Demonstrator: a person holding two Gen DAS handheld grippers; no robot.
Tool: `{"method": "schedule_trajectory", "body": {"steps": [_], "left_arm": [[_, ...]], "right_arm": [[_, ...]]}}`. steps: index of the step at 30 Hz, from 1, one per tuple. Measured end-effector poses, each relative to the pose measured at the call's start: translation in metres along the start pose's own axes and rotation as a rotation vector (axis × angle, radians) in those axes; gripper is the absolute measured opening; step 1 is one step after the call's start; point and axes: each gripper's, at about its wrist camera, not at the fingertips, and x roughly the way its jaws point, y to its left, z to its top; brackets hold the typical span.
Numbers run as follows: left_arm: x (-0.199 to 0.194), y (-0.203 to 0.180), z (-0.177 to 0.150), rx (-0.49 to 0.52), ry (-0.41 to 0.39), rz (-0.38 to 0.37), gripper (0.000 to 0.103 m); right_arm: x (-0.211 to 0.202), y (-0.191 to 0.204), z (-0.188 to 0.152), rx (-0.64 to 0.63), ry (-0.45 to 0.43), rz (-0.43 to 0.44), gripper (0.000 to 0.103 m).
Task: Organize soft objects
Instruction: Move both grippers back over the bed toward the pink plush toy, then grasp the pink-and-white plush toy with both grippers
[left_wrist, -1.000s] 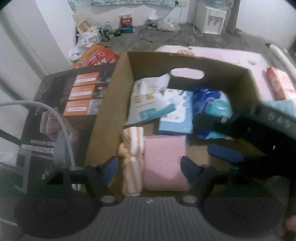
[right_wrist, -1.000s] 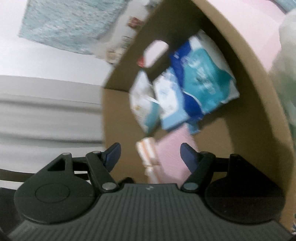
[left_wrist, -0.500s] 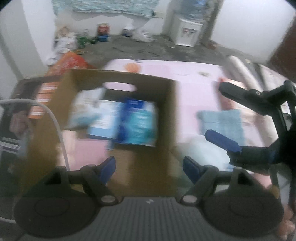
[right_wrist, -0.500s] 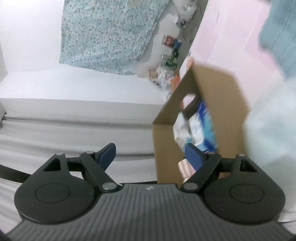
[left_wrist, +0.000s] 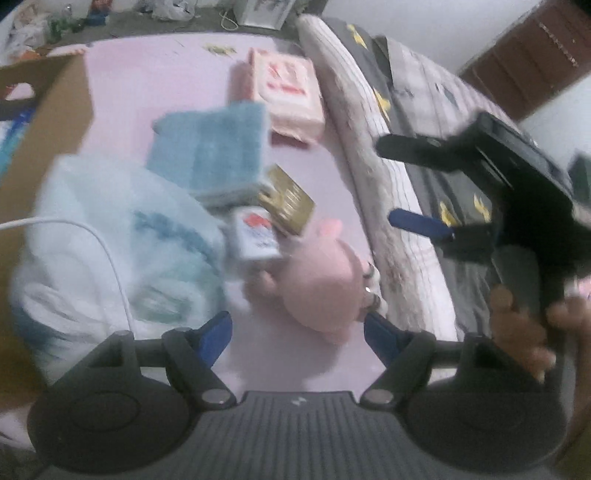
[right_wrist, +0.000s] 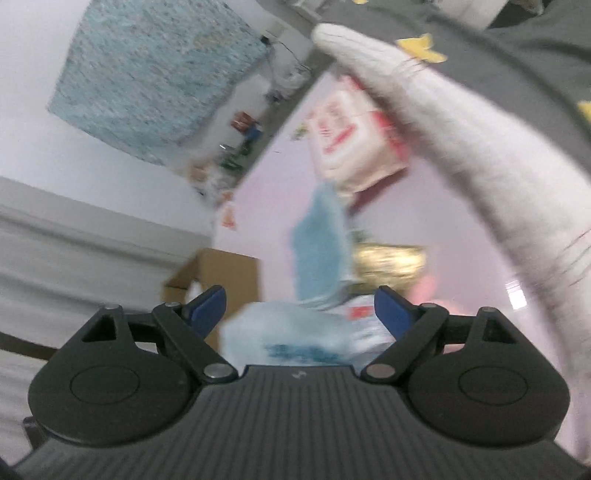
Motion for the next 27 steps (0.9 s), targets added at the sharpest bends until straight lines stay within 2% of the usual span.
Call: {"method": "schedule_trajectory", "body": {"steps": [5, 12, 18, 20, 21, 27], "left_arm": [[0.048, -0.013, -0.012, -0.050, 0.085, 0.002, 0.074], [0.095, -0.008, -0.013, -0.125, 0.151, -0.016, 0.075], [0.116, -0.014, -0.009, -0.134, 0.172, -0.011, 0.075], [0.119, -0.018, -0.009, -0.128, 0.169, -0.003, 0.075], [0.120, -0.019, -0.008, -0.127, 0.168, 0.003, 0.075], [0.124, -0.027, -0.007, -0.113, 0.160, 0.021, 0.075]], "right_arm": [[0.028, -0.037, 0.021, -0.069, 0.155, -0.063, 0.088], [0.082, -0.043, 0.016, -0.189, 0.359, -0.103, 0.088], [0.091, -0.035, 0.002, -0.265, 0.431, -0.150, 0.086], [0.092, -0.038, -0.002, -0.260, 0.451, -0.176, 0.083], [0.098, -0.040, -0.004, -0.254, 0.459, -0.185, 0.076], [0.091, -0.049, -0.012, -0.208, 0.468, -0.170, 0.072]]}}
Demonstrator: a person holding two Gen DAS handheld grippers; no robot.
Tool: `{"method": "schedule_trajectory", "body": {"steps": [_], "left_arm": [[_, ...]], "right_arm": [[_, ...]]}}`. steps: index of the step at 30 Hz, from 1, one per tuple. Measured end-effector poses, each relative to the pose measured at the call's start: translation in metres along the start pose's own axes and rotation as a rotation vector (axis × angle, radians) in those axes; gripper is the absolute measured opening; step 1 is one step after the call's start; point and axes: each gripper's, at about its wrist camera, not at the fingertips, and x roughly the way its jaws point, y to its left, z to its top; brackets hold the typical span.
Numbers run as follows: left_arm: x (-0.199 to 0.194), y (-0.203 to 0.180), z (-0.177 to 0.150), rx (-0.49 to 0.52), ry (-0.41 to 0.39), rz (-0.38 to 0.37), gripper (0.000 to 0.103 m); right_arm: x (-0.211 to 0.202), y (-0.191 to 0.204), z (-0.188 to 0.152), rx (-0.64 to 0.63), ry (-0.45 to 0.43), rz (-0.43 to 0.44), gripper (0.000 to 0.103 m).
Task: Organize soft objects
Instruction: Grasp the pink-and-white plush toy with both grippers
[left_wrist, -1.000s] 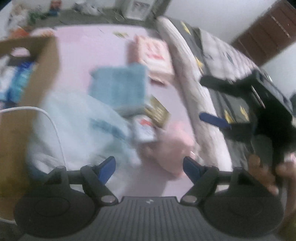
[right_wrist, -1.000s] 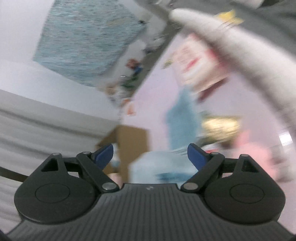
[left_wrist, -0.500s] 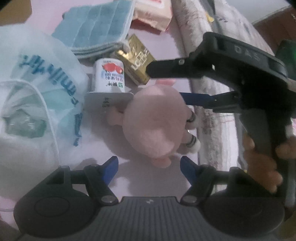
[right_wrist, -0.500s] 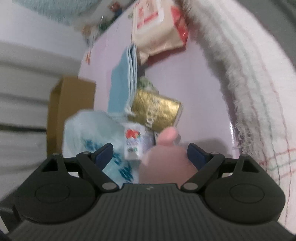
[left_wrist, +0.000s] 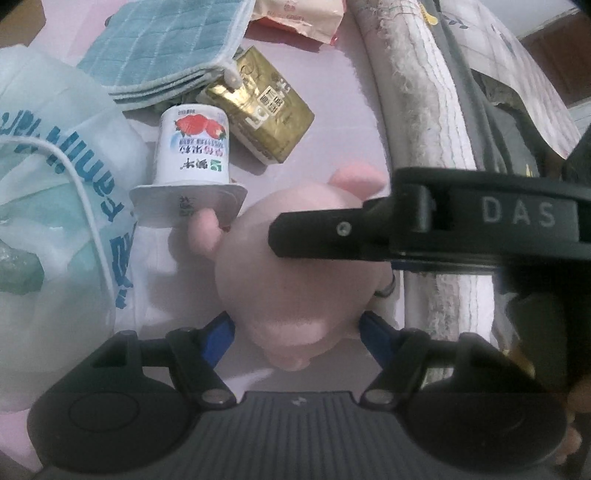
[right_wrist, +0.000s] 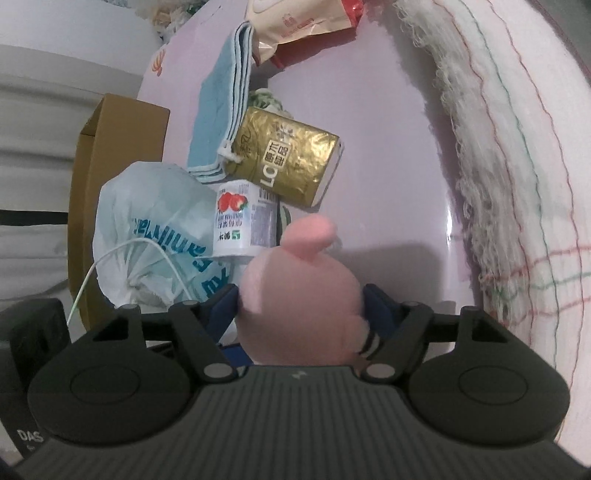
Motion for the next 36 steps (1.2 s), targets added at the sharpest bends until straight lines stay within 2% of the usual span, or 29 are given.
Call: {"method": "schedule_trajectory", "body": {"steps": [5, 11, 15, 23, 30, 36], "left_arm": [[-0.009, -0.013, -0.003, 0.082, -0.043, -0.009, 0.077], [-0.011, -0.024, -0.013, 0.221, -0.061, 0.020, 0.081], [-0.010, -0.029, -0.026, 0.290, -0.065, 0.074, 0.086], [-0.006, -0.021, -0.045, 0.366, -0.067, 0.113, 0.086], [-0.001, -0.009, -0.060, 0.367, -0.053, 0.126, 0.088], [-0.016, 0.000, -0.065, 0.334, -0.122, 0.085, 0.088]], "right_arm": [[-0.023, 0.000, -0.007, 0.022, -0.032, 0.015, 0.071], [-0.051, -0.011, -0.014, 0.111, -0.070, 0.101, 0.067], [-0.051, -0.015, -0.021, 0.155, -0.048, 0.156, 0.067], [-0.050, -0.009, -0.037, 0.170, 0.033, 0.263, 0.066], [-0.038, 0.000, -0.046, 0.146, 0.139, 0.299, 0.066], [-0.035, 0.000, -0.054, 0.186, 0.154, 0.337, 0.067]]}}
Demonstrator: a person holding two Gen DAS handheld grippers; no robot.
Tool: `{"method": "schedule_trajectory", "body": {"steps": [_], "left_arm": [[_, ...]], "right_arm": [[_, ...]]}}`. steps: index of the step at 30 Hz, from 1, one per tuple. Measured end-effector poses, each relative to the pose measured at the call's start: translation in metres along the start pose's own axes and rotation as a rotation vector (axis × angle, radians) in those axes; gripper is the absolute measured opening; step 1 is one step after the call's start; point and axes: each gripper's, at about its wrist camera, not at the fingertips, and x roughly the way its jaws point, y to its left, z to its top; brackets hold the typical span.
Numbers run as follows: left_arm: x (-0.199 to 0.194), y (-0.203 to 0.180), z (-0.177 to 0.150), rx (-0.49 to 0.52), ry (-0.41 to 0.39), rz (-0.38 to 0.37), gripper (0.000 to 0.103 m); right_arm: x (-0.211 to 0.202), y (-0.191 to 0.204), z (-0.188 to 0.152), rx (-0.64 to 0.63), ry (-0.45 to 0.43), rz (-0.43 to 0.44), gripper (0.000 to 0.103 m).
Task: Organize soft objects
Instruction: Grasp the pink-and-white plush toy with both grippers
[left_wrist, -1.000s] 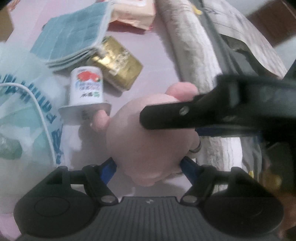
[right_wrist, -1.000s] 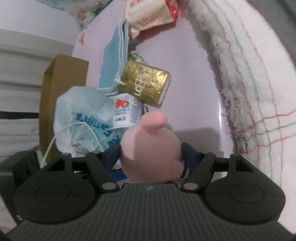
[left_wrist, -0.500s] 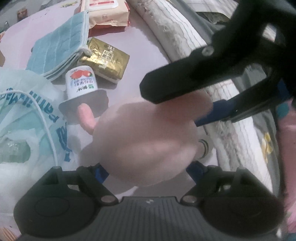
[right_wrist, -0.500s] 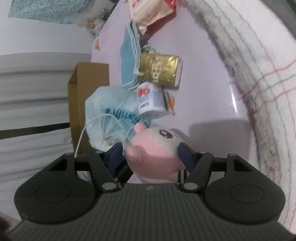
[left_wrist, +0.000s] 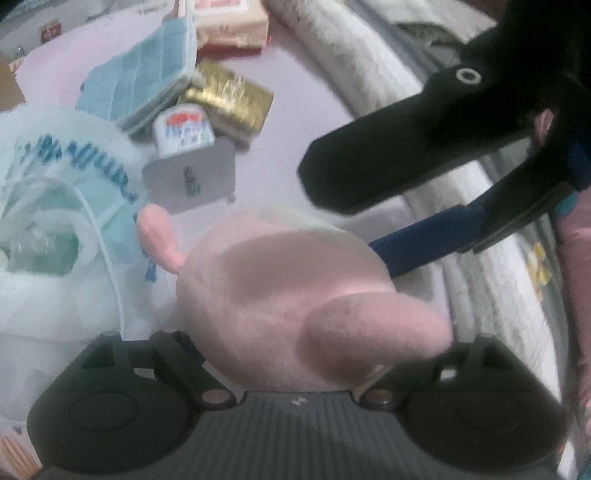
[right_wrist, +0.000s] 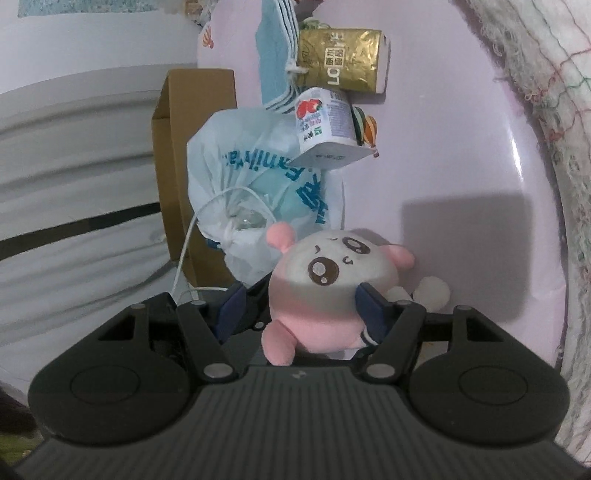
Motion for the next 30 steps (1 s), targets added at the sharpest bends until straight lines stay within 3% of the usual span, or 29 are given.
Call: {"method": "schedule_trajectory", "body": {"steps": [5, 11, 30], "left_arm": [[0.002, -0.013, 0.025, 0.051, -0.081, -0.037, 0.089], [0.029, -0.026, 0.025, 0.136, -0.038, 0.013, 0.091], [0.017, 0.010, 0.003, 0.006, 0.010, 0.044, 0.092]], "right_arm": [[-0.032, 0.014, 0.003, -0.044, -0.080, -0.007, 0.067], [-0.039, -0.003, 0.013, -0.027, -0.112, -0.083, 0.067], [0.009, -0.007, 0.005, -0.022, -0.052, -0.110, 0.058]]}}
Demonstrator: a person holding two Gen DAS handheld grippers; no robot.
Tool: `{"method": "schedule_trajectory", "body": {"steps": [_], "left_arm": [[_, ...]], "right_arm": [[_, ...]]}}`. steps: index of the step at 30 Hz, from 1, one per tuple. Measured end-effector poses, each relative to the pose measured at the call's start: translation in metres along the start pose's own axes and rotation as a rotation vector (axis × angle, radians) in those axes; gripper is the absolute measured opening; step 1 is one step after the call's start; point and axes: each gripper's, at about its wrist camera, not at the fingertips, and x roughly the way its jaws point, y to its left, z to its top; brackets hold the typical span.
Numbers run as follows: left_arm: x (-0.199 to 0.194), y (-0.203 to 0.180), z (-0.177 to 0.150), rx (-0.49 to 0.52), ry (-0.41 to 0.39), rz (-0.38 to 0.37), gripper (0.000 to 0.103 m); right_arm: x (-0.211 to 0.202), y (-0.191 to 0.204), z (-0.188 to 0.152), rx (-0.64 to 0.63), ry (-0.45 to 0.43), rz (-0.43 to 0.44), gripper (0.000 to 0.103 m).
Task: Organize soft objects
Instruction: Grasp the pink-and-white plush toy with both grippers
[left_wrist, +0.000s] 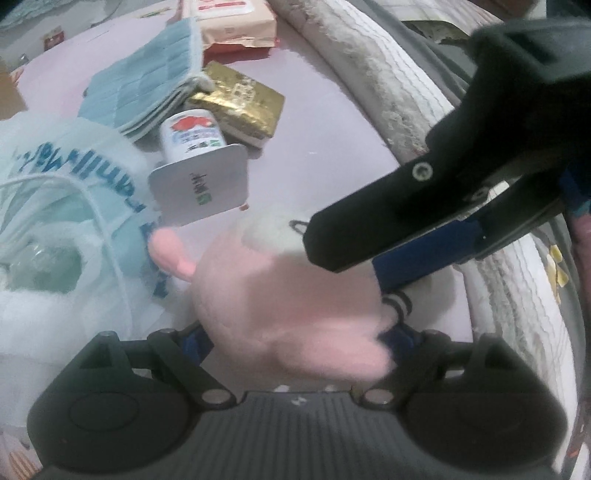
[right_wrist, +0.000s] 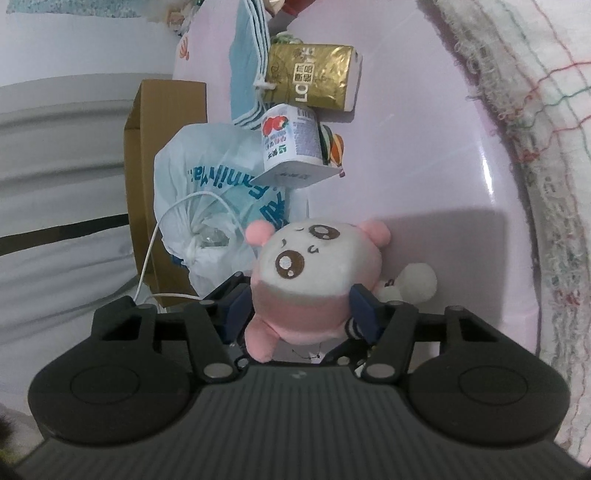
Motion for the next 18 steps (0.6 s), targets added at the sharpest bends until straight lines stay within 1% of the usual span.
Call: {"method": "schedule_trajectory", "body": {"steps": [6, 10, 14, 16, 18], "left_arm": [[-0.017, 0.020, -0.012, -0.072, 0.008, -0.009, 0.093], [-0.028, 0.029, -0.025, -0.151, 0.024, -0.033, 0.093], [-0.032, 0.036, -0.035, -0.224, 0.039, -0.053, 0.093], [-0.028, 0.040, -0.036, -0.248, 0.041, -0.056, 0.093], [-0.028, 0.040, -0.038, -0.247, 0.044, -0.058, 0.093]], "right_arm": [[0.008, 0.004, -0.002, -0.005, 0.015, 0.001, 0.057], [0.010, 0.012, -0.005, -0.036, 0.042, 0.003, 0.059], [0.000, 0.022, 0.000, -0.079, 0.003, 0.033, 0.061], [-0.003, 0.021, 0.007, -0.077, -0.021, 0.016, 0.064], [-0.001, 0.017, 0.016, -0.064, -0.031, -0.016, 0.068]]}}
